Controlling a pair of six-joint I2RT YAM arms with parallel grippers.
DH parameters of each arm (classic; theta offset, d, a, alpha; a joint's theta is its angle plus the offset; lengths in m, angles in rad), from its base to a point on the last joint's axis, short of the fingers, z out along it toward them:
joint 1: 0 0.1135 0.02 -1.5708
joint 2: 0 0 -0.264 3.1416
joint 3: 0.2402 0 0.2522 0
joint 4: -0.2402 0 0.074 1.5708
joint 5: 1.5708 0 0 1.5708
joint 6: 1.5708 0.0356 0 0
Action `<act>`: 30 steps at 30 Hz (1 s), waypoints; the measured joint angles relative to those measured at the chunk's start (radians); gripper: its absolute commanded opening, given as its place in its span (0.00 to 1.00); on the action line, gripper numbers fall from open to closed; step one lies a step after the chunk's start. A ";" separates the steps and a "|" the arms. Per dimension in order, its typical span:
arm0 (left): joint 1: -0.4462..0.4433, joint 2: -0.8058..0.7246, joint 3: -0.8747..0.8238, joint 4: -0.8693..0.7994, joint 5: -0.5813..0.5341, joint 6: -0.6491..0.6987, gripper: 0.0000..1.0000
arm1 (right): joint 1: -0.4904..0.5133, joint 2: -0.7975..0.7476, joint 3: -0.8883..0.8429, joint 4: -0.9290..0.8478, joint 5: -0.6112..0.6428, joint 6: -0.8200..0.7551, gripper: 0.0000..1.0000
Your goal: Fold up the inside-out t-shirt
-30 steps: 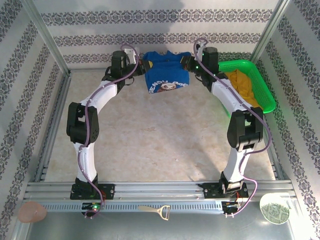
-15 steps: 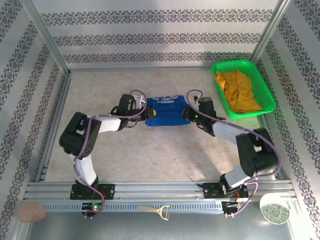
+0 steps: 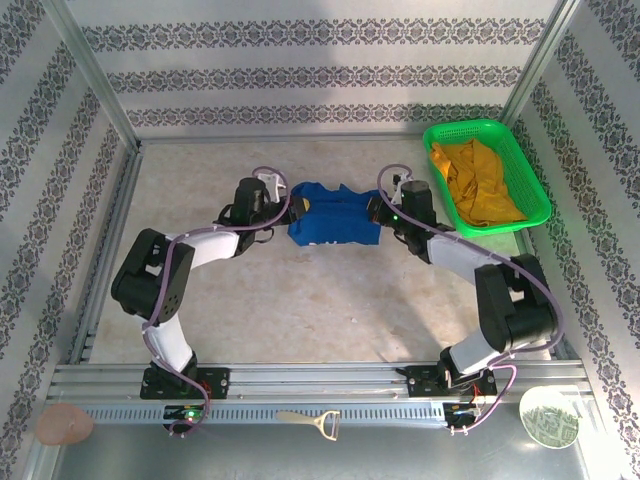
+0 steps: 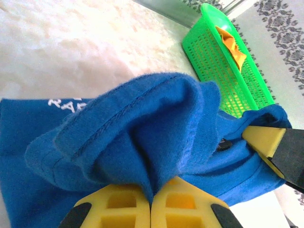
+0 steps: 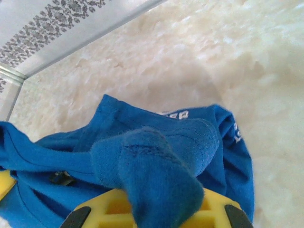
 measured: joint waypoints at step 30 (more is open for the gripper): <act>0.049 0.252 0.254 -0.188 -0.162 0.021 0.92 | -0.124 0.282 0.331 -0.227 -0.029 0.071 0.51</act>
